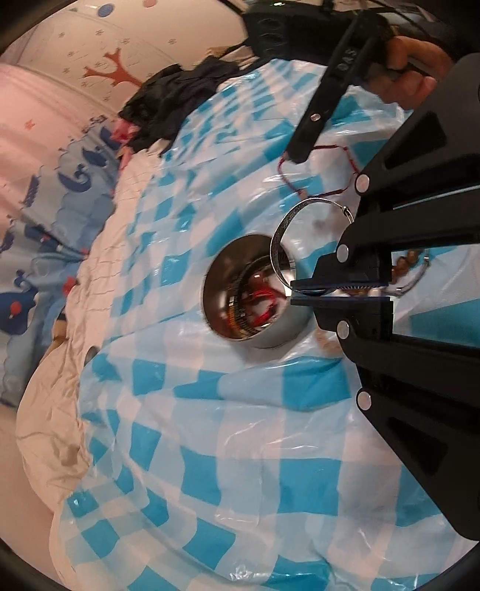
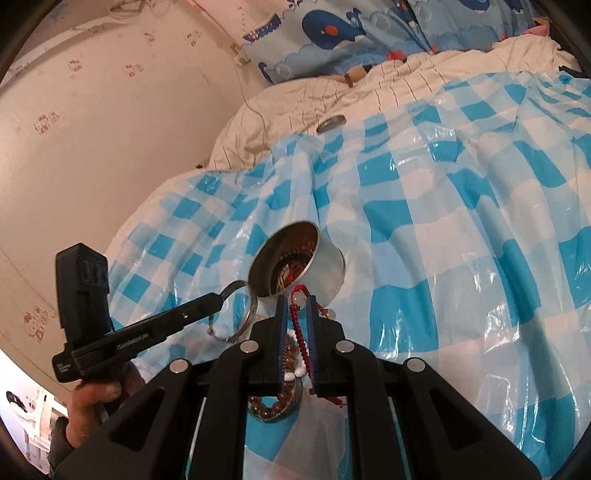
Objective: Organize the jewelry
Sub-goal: 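Drop the red string bracelet into the tin with the right gripper while the left releases the silver bangle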
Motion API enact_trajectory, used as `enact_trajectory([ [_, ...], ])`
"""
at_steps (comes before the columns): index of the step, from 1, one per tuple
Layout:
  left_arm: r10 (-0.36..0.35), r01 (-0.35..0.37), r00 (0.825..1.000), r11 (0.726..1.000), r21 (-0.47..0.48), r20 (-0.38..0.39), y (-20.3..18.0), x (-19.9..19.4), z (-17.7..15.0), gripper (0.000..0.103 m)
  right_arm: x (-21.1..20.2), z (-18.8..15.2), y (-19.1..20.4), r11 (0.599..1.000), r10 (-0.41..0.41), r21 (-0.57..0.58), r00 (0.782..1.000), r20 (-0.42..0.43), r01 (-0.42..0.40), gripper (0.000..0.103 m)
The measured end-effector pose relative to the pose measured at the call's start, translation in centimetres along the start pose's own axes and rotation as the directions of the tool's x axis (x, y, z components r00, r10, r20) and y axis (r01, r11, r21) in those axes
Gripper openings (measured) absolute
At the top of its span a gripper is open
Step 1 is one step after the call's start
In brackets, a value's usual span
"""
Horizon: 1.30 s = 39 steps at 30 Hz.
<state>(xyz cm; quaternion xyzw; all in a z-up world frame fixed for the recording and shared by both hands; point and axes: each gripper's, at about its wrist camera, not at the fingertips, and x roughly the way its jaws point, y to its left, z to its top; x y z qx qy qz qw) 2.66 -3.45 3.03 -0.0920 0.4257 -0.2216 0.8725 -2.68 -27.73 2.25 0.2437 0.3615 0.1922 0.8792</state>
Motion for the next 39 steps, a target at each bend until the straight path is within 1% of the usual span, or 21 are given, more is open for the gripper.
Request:
enact_trajectory([
  [5,0.013,-0.011,0.999,0.999,-0.041,0.037,-0.1,1.1,1.5,0.002,-0.6,0.4,0.2,1.0,0.02,0.004,0.999,0.037,-0.021,0.011],
  [10,0.056,-0.046,0.994,0.993,-0.11,0.089,-0.1,2.8,3.0,0.002,-1.3,0.9,0.8,0.999,0.029,-0.024,0.997,0.072,-0.028,0.011],
  [11,0.064,-0.054,0.994,0.991,-0.12,0.087,0.0,3.4,3.3,0.003,-1.4,1.0,1.0,0.999,0.035,-0.031,0.996,0.078,-0.033,0.011],
  [13,0.098,-0.09,0.993,0.988,-0.124,0.061,-0.1,5.1,3.5,0.004,-1.5,1.2,1.4,0.998,0.041,-0.048,0.995,0.087,-0.037,0.011],
  [16,0.088,-0.084,0.996,0.986,-0.143,0.019,-0.2,6.4,3.4,0.009,-1.5,2.1,2.0,0.996,0.056,-0.069,0.994,0.096,-0.049,0.011],
  [18,0.085,-0.08,0.996,0.987,-0.141,0.031,-0.2,6.1,3.4,0.018,-1.3,2.7,2.1,0.996,0.065,-0.072,0.993,0.097,-0.058,0.011],
  [19,0.083,-0.076,0.995,0.987,-0.143,0.047,-0.2,5.9,3.4,0.021,-1.1,3.2,2.2,0.995,0.078,-0.067,0.992,0.097,-0.072,0.011],
  [20,0.086,-0.076,0.995,0.986,-0.147,0.058,-0.1,5.6,3.4,0.029,-0.8,3.6,2.3,0.995,0.089,-0.063,0.992,0.094,-0.083,0.011],
  [21,0.091,-0.078,0.993,0.984,-0.157,0.073,0.2,5.0,3.3,0.041,-0.6,3.8,2.4,0.994,0.093,-0.066,0.991,0.093,-0.087,0.011],
  [23,0.095,-0.077,0.991,0.981,-0.178,0.098,0.7,3.8,3.0,0.046,0.0,4.5,3.3,0.992,0.092,-0.097,0.991,0.094,-0.083,0.011],
  [26,0.102,-0.08,0.989,0.978,-0.195,0.109,1.4,2.3,2.5,0.051,1.4,5.3,4.7,0.986,0.082,-0.153,0.991,0.101,-0.066,0.011],
  [29,0.093,-0.067,0.988,0.976,-0.207,0.119,2.2,1.1,2.2,0.053,3.4,6.1,5.7,0.98,0.082,-0.187,0.992,0.099,-0.062,0.011],
  [31,0.095,-0.066,0.987,0.975,-0.212,0.128,2.8,0.3,2.0,0.055,5.6,6.1,6.1,0.977,0.073,-0.207,0.995,0.067,-0.058,0.011],
  [32,0.095,-0.064,0.987,0.974,-0.217,0.131,3.1,0.0,2.0,0.056,6.7,6.0,6.2,0.974,0.06,-0.22,0.997,0.039,-0.05,0.016],
  [33,0.094,-0.063,0.987,0.974,-0.219,0.133,3.5,-0.3,1.9,0.057,8.1,5.8,6.3,0.97,0.029,-0.243,1.0,-0.01,-0.03,0.023],
  [34,0.094,-0.062,0.986,0.973,-0.221,0.134,3.8,-0.7,1.8,0.057,9.5,5.3,6.4,0.962,-0.02,-0.271,0.998,-0.052,0.005,0.036],
  [36,0.093,-0.063,0.987,0.973,-0.223,0.13,4.1,-1.1,1.7,0.058,9.9,4.7,6.0,0.957,-0.073,-0.286,0.995,-0.07,0.05,0.038],
  [37,0.091,-0.061,0.988,0.973,-0.221,0.125,4.1,-1.2,1.6,0.059,9.5,4.5,5.7,0.958,-0.079,-0.282,0.995,-0.064,0.057,0.038],
  [39,0.091,-0.064,0.989,0.975,-0.212,0.12,4.1,-1.5,1.4,0.063,8.4,4.3,5.2,0.959,-0.093,-0.273,0.994,-0.055,0.074,0.04],
])
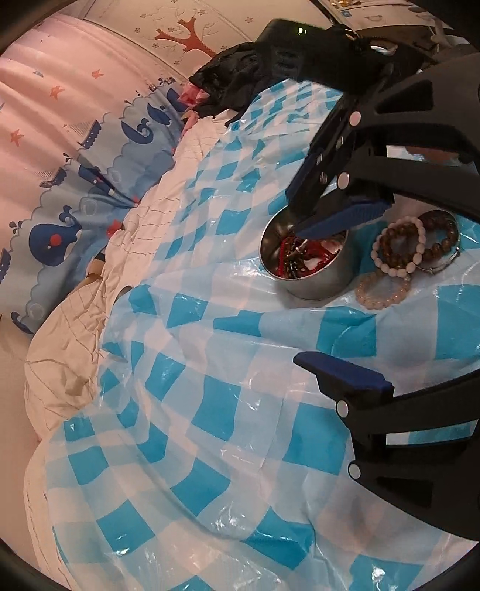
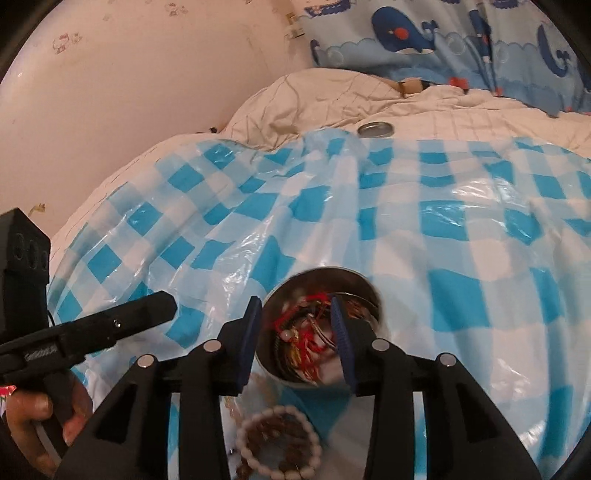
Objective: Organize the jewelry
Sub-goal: 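Drop the red string bracelet into the tin with the right gripper while the left releases the silver bangle, then grasp the white bead bracelet with the right gripper while the left grasps the brown bead bracelet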
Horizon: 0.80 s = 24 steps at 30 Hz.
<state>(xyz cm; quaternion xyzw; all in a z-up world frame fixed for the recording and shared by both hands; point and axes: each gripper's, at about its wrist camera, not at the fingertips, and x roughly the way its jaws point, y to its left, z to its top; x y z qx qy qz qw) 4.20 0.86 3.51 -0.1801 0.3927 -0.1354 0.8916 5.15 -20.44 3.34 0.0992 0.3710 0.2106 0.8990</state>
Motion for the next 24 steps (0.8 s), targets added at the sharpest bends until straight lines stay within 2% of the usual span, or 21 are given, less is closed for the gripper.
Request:
enact_trajectory([
  [4,0.005,-0.005,1.0,1.0,0.015,-0.002,0.1,-0.6,-0.4,0.066,-2.8,-1.5,-0.9,0.999,-0.038,0.019,0.999,-0.016,0.038,0.044],
  [8,0.016,-0.015,1.0,0.999,0.031,-0.021,0.2,-0.7,-0.9,0.068,-4.3,-5.3,-2.4,0.995,-0.068,0.06,0.992,-0.104,0.074,0.045],
  [12,0.026,-0.024,0.999,0.998,0.06,-0.04,-0.3,-0.5,-1.5,0.068,-4.2,-7.0,-3.2,0.99,-0.031,0.131,0.989,-0.147,0.05,0.045],
  [16,0.027,-0.021,0.998,0.994,0.11,-0.05,-1.1,-0.5,-2.4,0.068,-4.3,-6.7,-1.6,0.997,-0.054,0.054,0.99,-0.127,0.061,0.045],
  [19,0.035,-0.029,0.998,0.993,0.116,-0.053,-1.3,-0.4,-2.4,0.07,-3.4,-7.1,-0.4,1.0,-0.001,0.018,0.986,-0.169,0.004,0.045],
  [24,0.027,-0.02,0.998,0.994,0.104,-0.058,-1.4,-0.4,-2.3,0.072,-1.8,-7.8,1.3,0.999,0.001,-0.043,0.982,-0.187,-0.009,0.048],
])
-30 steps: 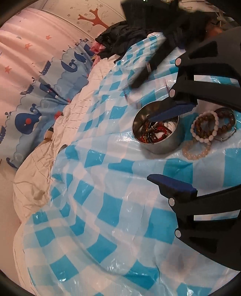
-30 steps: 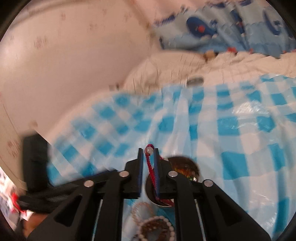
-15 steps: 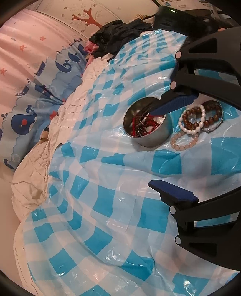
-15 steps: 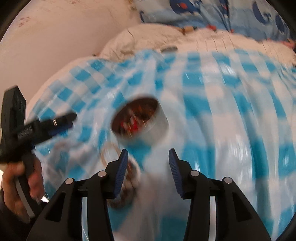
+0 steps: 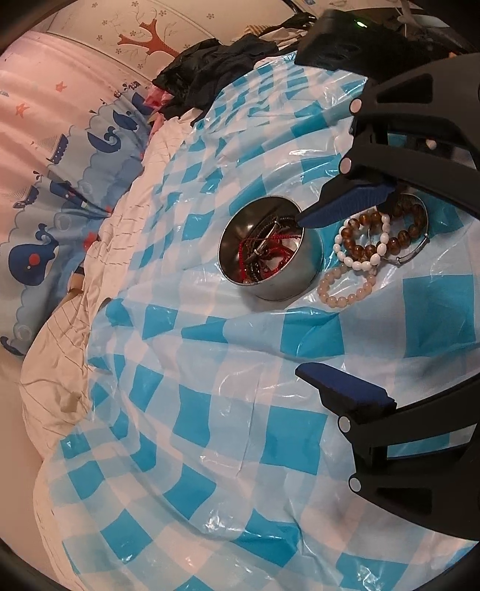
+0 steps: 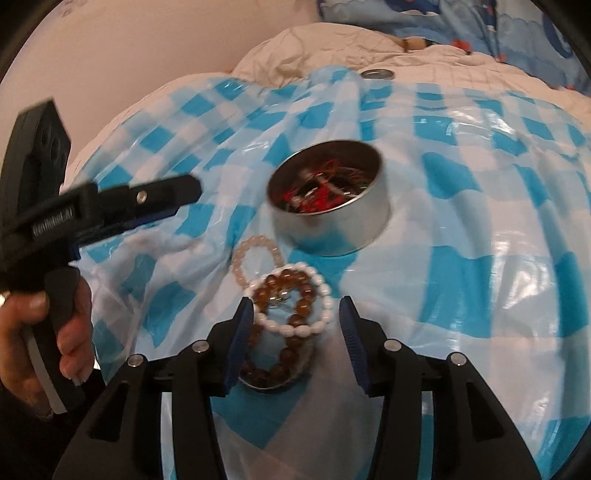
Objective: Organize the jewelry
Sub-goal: 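Grasp the white bead bracelet with the right gripper while the left grasps the brown bead bracelet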
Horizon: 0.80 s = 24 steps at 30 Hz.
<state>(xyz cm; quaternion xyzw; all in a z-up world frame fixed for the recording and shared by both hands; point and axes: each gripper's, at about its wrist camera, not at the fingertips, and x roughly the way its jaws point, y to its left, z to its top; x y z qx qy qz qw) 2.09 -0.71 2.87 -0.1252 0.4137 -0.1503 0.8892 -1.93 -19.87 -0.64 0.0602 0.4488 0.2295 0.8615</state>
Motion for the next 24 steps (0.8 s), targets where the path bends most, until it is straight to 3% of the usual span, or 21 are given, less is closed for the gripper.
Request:
enact_trajectory([
  [3,-0.004,0.004,1.0,1.0,0.003,0.002,0.0,-0.3,0.0,0.073,0.1,-0.3,1.7,0.996,-0.026,-0.088,0.999,0.018,0.028,0.047],
  [6,-0.005,0.005,1.0,1.0,-0.001,0.003,0.0,-0.3,0.0,0.073,0.4,-0.6,3.5,0.982,-0.045,-0.185,0.998,0.033,0.05,0.041],
  [11,-0.008,0.008,1.0,1.0,-0.001,0.001,0.0,-0.3,0.0,0.074,2.2,-1.4,4.8,0.95,-0.121,-0.287,0.992,0.019,0.121,0.01],
  [12,-0.007,0.007,1.0,1.0,-0.001,0.0,0.0,-0.3,0.0,0.075,2.1,-1.4,4.8,0.952,-0.115,-0.283,0.993,0.023,0.117,0.008],
  [15,-0.007,0.007,1.0,1.0,-0.003,0.002,0.0,-0.3,0.1,0.076,1.1,-0.8,3.6,0.977,-0.064,-0.202,0.997,0.05,0.072,0.008],
  [18,-0.006,0.006,1.0,1.0,-0.008,0.005,0.0,-0.4,0.0,0.076,-0.3,0.1,0.8,0.999,0.027,-0.044,0.996,0.084,-0.024,0.008],
  [21,-0.019,0.019,1.0,1.0,0.001,-0.005,-0.2,-0.3,0.0,0.076,-1.5,0.9,-2.2,0.985,0.108,0.119,0.984,0.142,-0.125,0.008],
  [24,-0.045,0.046,0.999,0.998,0.045,-0.028,-1.4,0.3,-0.5,0.076,-2.9,1.2,-5.0,0.947,0.146,0.251,0.965,0.216,-0.199,0.008],
])
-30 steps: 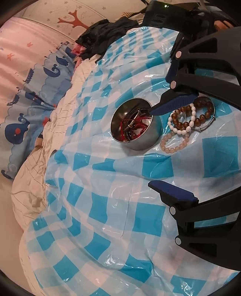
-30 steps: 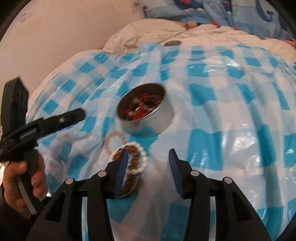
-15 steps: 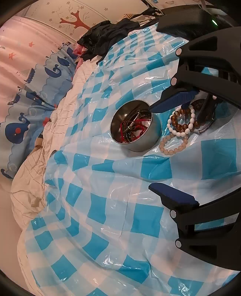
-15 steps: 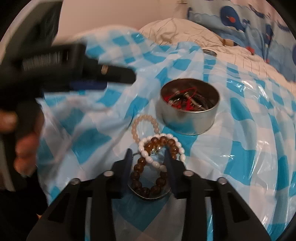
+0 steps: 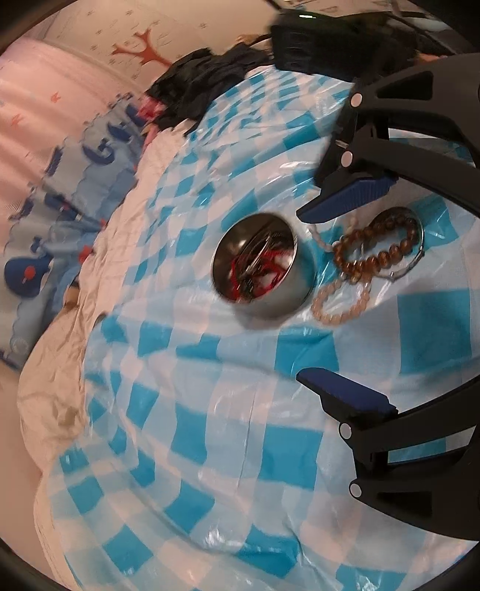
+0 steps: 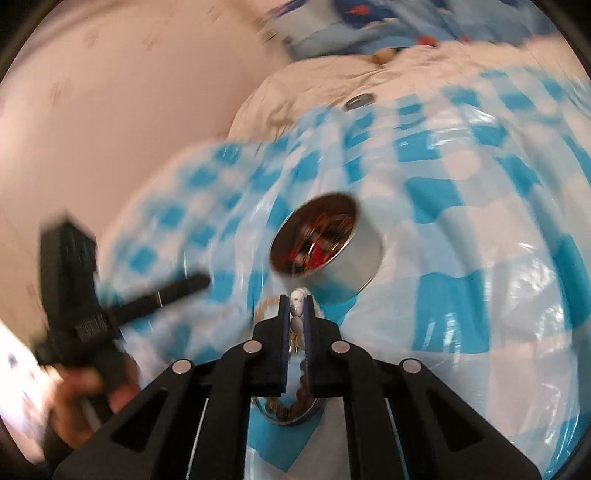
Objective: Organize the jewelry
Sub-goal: 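Grasp the white bead bracelet with the right gripper while the left grasps the brown bead bracelet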
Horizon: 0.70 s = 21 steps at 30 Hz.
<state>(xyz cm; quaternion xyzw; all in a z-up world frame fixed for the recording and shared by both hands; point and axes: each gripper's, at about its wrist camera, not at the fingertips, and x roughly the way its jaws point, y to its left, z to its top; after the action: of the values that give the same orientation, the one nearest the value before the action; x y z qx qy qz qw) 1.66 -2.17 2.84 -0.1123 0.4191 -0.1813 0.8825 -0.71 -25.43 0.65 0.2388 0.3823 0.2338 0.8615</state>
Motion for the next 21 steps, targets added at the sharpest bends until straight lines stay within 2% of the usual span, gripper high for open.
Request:
enact_trajectory([
  [2,-0.01,0.011,1.0,0.999,0.054,-0.019,-1.3,0.7,-0.5,0.076,-1.1,0.7,-1.3,0.997,0.019,0.076,0.999,0.047,-0.023,0.008],
  [5,0.006,0.004,0.998,0.984,0.179,-0.057,-3.9,2.4,-2.0,0.076,-2.3,1.2,-2.1,0.992,0.022,0.12,0.996,0.083,-0.032,0.008],
  [7,0.027,-0.011,0.997,0.974,0.227,-0.071,-4.9,3.3,-2.8,0.076,-2.8,1.4,-2.1,0.991,0.022,0.127,0.995,0.1,-0.035,0.008],
  [10,0.045,-0.02,0.995,0.968,0.251,-0.093,-5.3,4.5,-3.7,0.076,-3.3,1.4,-2.1,0.991,0.029,0.126,0.994,0.102,-0.041,0.008],
  [13,0.052,-0.03,0.994,0.973,0.228,-0.092,-4.8,5.0,-3.8,0.07,-3.3,1.4,-2.1,0.991,0.034,0.127,0.995,0.094,-0.046,0.008],
  [16,0.043,-0.022,0.994,0.977,0.211,-0.098,-4.4,5.1,-3.8,0.06,-3.2,1.2,-2.1,0.991,0.04,0.121,0.995,0.091,-0.051,0.008],
  [21,0.045,-0.013,0.991,0.971,0.238,-0.128,-4.7,5.6,-4.1,0.025,-3.2,1.2,-1.9,0.992,0.042,0.113,0.995,0.091,-0.053,0.008],
])
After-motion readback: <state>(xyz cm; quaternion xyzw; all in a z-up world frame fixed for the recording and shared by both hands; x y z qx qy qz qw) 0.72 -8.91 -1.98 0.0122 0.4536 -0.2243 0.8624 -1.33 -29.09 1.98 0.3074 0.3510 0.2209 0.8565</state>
